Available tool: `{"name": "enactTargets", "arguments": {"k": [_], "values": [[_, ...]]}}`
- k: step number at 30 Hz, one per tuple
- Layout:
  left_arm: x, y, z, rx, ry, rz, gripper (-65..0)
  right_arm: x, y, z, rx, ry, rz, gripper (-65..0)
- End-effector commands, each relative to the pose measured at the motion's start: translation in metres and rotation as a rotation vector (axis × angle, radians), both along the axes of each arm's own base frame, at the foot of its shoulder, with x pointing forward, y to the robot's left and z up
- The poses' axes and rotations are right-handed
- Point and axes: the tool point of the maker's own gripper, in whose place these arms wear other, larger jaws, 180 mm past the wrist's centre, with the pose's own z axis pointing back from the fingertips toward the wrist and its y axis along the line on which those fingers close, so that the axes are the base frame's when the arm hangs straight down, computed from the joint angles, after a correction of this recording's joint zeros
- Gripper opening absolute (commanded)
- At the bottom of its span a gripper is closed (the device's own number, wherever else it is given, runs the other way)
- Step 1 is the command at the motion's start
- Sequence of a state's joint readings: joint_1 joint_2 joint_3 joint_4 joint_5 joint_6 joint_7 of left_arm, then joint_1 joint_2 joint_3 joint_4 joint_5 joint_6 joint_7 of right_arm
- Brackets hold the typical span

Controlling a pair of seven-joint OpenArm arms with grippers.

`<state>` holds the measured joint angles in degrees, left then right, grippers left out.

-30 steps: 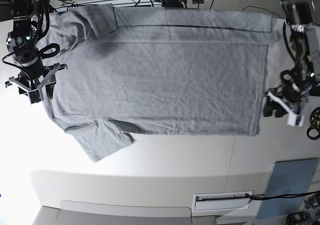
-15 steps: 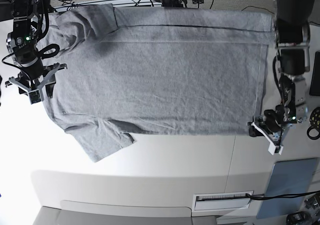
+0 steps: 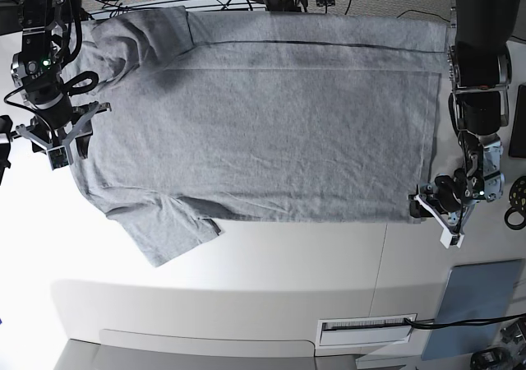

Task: Fold the T-shirt properly
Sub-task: 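Move both grippers to the hem corners of the shirt, then grasp the hem corners with both grippers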

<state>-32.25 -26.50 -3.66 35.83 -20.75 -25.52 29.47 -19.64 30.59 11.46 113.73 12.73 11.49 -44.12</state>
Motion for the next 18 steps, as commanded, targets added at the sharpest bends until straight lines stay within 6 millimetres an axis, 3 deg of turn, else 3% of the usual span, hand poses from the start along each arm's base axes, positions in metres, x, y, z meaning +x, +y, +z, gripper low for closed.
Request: {"name": "enactTargets", "arguments": {"k": [1,7,13,15,18], "values": [[0.02,0.003,0.024,0.006,-0.07,0.004,-35.4,0.009,-0.003,0.018,-0.031,-0.06,0.012,-40.1],[0.018,-0.009,0.008,0.094,-0.024,-0.024,-35.4,0.008,-0.004,0.017,-0.032,-0.053,0.009,-40.1],[0.018,-0.021,0.005,0.089,-0.017,-0.041,-36.2,0.008,-0.004,0.016,-0.033,-0.047,0.006,-40.1],[0.017,-0.021,0.004,0.09,-0.011,-0.042,-42.3,0.008,-0.004,0.016,-0.033,-0.047,0.006,-40.1],[0.016,-0.021,0.003,0.091,-0.002,-0.043,-60.9,0.008,-0.004,0.016,-0.033,-0.048,0.007,-40.1]]}}
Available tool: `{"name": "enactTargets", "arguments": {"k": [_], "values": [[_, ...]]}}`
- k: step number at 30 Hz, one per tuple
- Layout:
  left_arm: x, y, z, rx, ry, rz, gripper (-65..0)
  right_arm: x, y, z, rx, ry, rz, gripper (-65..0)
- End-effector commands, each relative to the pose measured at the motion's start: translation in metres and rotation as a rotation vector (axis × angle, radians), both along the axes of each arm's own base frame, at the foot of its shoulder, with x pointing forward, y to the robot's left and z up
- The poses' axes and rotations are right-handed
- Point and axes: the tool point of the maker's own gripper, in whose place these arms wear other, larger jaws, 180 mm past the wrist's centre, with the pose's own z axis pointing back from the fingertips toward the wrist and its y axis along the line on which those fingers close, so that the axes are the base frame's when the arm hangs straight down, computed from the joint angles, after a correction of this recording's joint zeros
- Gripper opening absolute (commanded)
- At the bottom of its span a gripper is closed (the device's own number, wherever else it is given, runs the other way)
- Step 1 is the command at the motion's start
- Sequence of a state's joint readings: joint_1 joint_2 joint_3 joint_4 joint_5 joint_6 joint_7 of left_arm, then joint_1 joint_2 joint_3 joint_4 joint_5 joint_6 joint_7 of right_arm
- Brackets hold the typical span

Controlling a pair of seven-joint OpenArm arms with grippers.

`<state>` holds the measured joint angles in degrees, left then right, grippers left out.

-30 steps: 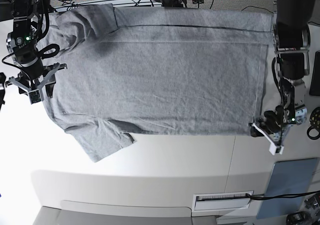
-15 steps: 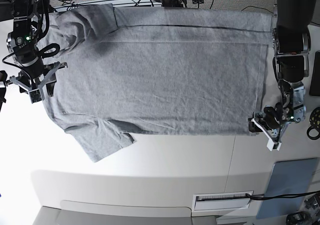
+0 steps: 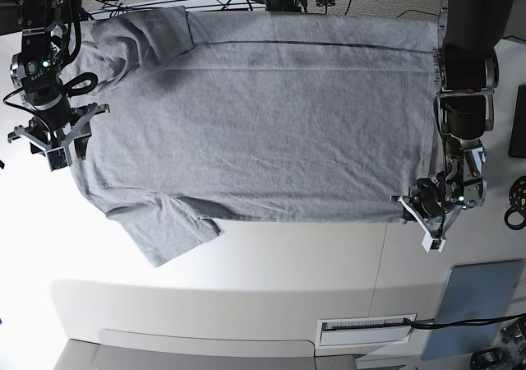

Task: Fold the T-shirt properly
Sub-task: 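Grasp the hem corners with both grippers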

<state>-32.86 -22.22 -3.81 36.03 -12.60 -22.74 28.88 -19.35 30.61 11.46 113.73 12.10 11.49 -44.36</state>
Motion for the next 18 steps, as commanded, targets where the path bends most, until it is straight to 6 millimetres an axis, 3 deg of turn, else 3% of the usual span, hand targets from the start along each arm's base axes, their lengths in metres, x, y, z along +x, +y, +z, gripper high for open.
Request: {"name": "enactTargets", "arguments": {"k": [1,9,15,18], "values": [[0.01,0.005,0.014,0.013,-0.024,-0.003,-65.0,0.007,-0.002,0.015,-0.021,-0.049,0.011,-40.1],[0.009,-0.003,0.014,-0.004,-0.024,-0.048,-65.0,0.022,0.002,0.029,-0.063,-0.105,0.074,-40.1],[0.004,-0.01,0.01,-0.013,0.011,-0.079,-65.0,0.068,-0.021,0.035,0.058,-0.154,-0.006,-40.1],[0.003,-0.011,0.009,-0.013,0.014,-0.079,-65.0,0.099,-0.015,0.025,0.091,-0.12,0.024,-40.1]]}}
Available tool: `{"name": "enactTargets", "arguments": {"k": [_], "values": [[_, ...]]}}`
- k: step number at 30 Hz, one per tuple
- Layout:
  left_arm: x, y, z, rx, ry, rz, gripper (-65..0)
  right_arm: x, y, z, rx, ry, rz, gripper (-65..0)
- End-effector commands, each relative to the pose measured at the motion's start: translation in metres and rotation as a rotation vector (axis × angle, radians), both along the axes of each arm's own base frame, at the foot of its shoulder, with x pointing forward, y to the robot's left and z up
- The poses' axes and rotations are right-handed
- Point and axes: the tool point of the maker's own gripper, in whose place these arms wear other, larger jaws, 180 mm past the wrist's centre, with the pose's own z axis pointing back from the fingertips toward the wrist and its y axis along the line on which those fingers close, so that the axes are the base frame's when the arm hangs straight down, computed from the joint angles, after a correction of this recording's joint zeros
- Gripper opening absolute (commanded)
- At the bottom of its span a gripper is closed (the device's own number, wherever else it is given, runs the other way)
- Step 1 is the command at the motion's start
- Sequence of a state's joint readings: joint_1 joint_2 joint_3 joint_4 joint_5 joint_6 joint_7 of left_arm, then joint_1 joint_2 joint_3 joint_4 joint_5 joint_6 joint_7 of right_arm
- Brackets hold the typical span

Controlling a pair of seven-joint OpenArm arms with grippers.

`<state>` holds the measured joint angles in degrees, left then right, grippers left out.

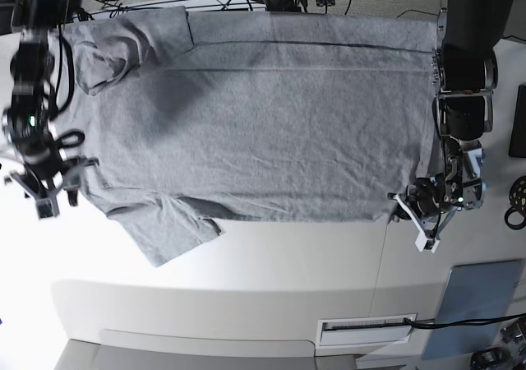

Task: Fold the T-shirt properly
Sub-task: 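Grasp the hem corners with both grippers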

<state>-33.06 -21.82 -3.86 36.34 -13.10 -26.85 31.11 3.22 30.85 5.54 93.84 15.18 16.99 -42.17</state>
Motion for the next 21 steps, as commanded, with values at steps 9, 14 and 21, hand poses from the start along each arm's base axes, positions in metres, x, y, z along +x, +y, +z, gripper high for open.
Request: {"name": "enactTargets", "arguments": {"k": [9,14,21], "values": [[0.006,0.005,0.008,0.019,-0.005,-0.003,-65.0,0.097,0.025,-0.032,0.021,0.182,0.012,-40.1],[0.006,0.005,0.008,0.019,-0.005,-0.003,-65.0,0.123,0.029,-0.046,0.068,0.242,-0.021,-40.1],[0.006,0.005,0.008,0.019,-0.005,-0.003,-65.0,0.132,0.023,-0.075,0.098,0.311,-0.081,-40.1]]}}
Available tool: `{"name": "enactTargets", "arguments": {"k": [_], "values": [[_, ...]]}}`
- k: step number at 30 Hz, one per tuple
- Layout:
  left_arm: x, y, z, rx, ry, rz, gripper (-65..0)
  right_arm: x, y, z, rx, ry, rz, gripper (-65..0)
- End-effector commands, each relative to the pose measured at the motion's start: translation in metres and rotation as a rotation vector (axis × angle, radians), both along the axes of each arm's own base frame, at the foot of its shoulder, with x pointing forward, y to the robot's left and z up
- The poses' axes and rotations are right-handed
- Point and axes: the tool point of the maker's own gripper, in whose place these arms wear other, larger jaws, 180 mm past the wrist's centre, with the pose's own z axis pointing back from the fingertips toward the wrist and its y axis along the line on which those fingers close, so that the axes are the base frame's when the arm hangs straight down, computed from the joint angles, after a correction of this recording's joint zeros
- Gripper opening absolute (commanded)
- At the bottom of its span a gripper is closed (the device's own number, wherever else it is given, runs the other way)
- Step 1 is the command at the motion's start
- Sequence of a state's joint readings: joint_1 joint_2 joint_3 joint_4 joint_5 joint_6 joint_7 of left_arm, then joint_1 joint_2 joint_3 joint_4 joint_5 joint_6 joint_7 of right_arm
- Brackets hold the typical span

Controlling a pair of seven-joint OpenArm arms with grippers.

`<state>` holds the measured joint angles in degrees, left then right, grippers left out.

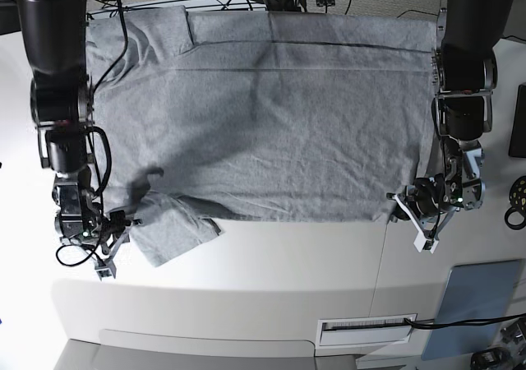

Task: Fold the T-shirt properly
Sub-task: 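Grasp the hem corners with both grippers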

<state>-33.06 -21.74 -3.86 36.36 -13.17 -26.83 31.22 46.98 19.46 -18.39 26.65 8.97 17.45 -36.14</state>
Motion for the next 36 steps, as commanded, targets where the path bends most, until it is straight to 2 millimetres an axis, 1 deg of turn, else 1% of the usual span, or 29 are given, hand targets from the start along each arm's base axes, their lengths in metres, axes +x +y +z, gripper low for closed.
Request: {"name": "enactTargets", "arguments": {"k": [1,5,9,12,13,14,17,18,21,25,31,36], "values": [[0.006,0.006,0.008,0.02,-0.006,-0.003,-65.0,0.017,-0.002,0.02,0.005,-0.054,-0.009,-40.1],[0.006,0.006,0.009,0.021,-0.007,-0.003,-65.0,0.005,0.009,-0.002,0.04,0.007,0.002,-40.1],[0.006,0.006,0.008,0.021,-0.005,-0.003,-65.0,-0.008,0.013,-0.02,0.052,0.071,-0.013,-40.1],[0.005,0.006,0.008,0.022,0.0,-0.004,-65.0,-0.02,0.014,-0.029,0.051,0.138,-0.023,-40.6],[0.005,0.006,0.008,0.022,0.001,-0.005,-65.0,-0.023,0.014,-0.031,0.049,0.159,-0.025,-42.9],[0.005,0.006,0.008,0.021,0.0,-0.007,-65.0,-0.025,0.014,-0.033,0.047,0.173,-0.026,-47.4],[0.005,0.006,0.008,0.021,0.001,-0.006,-65.0,-0.029,0.014,-0.034,0.044,0.192,-0.029,-63.6],[0.005,0.006,0.008,0.021,0.0,-0.006,-65.0,-0.028,0.014,-0.034,0.043,0.191,-0.029,-65.0],[0.006,0.005,0.009,0.018,-0.01,-0.005,-65.0,-0.021,0.015,-0.03,0.049,0.153,-0.023,-65.0],[0.011,0.005,0.014,0.004,-0.036,0.004,-65.0,-0.007,0.018,-0.017,0.051,0.095,-0.01,-65.0],[0.019,0.006,0.036,-0.083,-0.078,0.037,-65.0,0.007,0.016,0.012,0.013,0.064,0.013,-65.0],[0.014,0.005,0.053,-0.114,-0.067,-0.031,-65.0,0.009,0.005,0.033,-0.017,0.031,0.016,-65.0]]}}
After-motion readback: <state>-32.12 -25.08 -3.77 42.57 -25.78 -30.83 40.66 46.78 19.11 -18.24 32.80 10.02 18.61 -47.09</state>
